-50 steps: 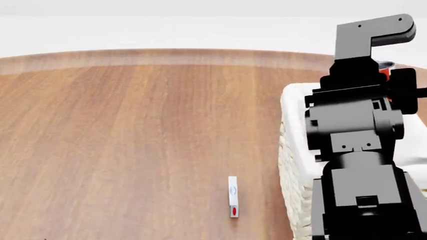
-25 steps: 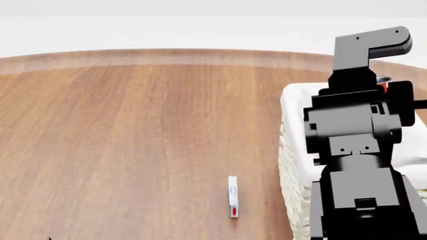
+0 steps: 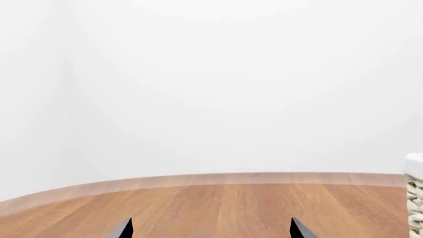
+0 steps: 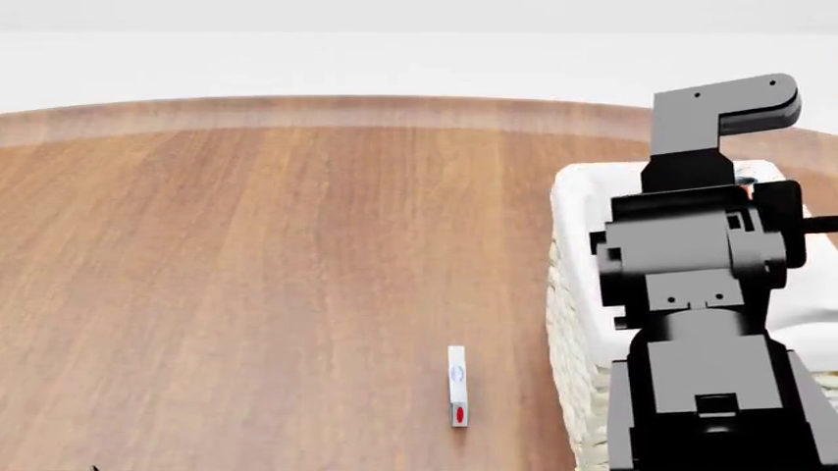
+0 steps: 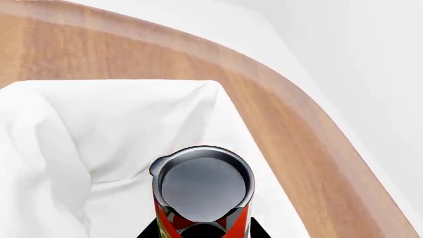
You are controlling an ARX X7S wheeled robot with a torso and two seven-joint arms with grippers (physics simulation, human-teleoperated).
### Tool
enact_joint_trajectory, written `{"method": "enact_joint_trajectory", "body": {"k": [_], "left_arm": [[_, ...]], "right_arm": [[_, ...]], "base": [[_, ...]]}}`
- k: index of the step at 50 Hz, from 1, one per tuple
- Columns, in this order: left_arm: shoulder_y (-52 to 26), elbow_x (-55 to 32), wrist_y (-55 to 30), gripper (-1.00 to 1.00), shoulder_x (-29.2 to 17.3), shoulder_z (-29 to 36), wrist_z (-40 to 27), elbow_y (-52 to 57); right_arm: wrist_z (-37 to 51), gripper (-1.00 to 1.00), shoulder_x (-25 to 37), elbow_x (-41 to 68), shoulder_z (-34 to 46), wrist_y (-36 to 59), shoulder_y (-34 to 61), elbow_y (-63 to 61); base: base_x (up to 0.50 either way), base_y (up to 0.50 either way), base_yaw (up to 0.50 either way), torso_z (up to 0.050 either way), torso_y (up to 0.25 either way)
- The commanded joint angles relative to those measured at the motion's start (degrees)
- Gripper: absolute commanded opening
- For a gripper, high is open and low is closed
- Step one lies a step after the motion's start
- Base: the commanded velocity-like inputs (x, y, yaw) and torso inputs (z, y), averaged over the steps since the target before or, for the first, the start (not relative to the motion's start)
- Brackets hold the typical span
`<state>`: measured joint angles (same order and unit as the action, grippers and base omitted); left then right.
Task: Pick up the tomato sauce, and put it in the basket.
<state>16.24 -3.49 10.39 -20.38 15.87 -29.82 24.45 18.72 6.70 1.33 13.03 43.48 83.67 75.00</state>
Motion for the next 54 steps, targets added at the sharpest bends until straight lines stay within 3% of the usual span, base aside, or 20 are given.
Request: {"method": "enact_joint_trajectory", "body": {"k": [1,3,17,26,31,32,34,41,46,48,54], "left_arm": [[0.4,0.1,0.2,1.0,-0.3,0.1,-0.3,0.3],[0.3,-0.2,0.3,1.0,-0.4,-0.1,-0.3,0.3],[0.2,-0.3,0.3,1.0,-0.5,0.1,-0.5,0.1],[0.2,-0.8,0.3,1.0,-0.8,-0.1,-0.6,0.4],[0.4,-0.8,0.4,1.0,-0.9,-0.1,-0.7,0.7],[0.3,-0.8,0.3,1.0,-0.9,0.0,-0.7,0.7],[0.3,-0.7,0.3,1.0,-0.9,0.0,-0.8,0.8],[0.3,-0.6,0.4,1.0,-1.0,0.2,-0.8,0.7],[0.2,0.1,0.5,1.0,-0.8,1.0,-0.7,0.4],[0.9,0.5,0.6,1.0,-1.0,1.2,-0.9,1.4],[0.8,0.3,0.7,1.0,-1.4,0.9,-0.9,1.7]], "right_arm": [[0.6,1.0,0.2,-1.3,0.2,0.5,0.3,0.0],[0.6,1.0,-0.3,-3.6,4.2,0.4,-0.1,0.0],[4.2,1.0,0.0,-1.3,3.0,-4.5,4.1,0.0],[2.7,1.0,-3.5,-1.9,5.6,-11.9,9.2,0.0],[5.2,1.0,-6.7,-1.9,11.3,-18.6,12.2,-0.1],[6.4,1.0,-6.7,2.6,17.0,-19.5,12.4,-2.4],[8.3,1.0,-6.2,5.5,19.1,-17.1,11.1,-9.4],[13.3,1.0,5.5,8.4,22.3,20.8,-10.7,-69.6],[20.5,1.0,7.1,7.1,30.0,32.1,-22.8,-112.6],[25.8,1.0,8.3,4.6,37.3,30.8,-29.7,-122.0],[38.3,1.0,10.4,-2.7,59.0,25.6,-42.4,-125.3]], "base": [[0.0,0.0,0.0,0.0,0.0],[0.0,0.0,0.0,0.0,0.0],[0.0,0.0,0.0,0.0,0.0],[0.0,0.0,0.0,0.0,0.0],[0.0,0.0,0.0,0.0,0.0],[0.0,0.0,0.0,0.0,0.0],[0.0,0.0,0.0,0.0,0.0],[0.0,0.0,0.0,0.0,0.0],[0.0,0.0,0.0,0.0,0.0],[0.0,0.0,0.0,0.0,0.0],[0.0,0.0,0.0,0.0,0.0]]}}
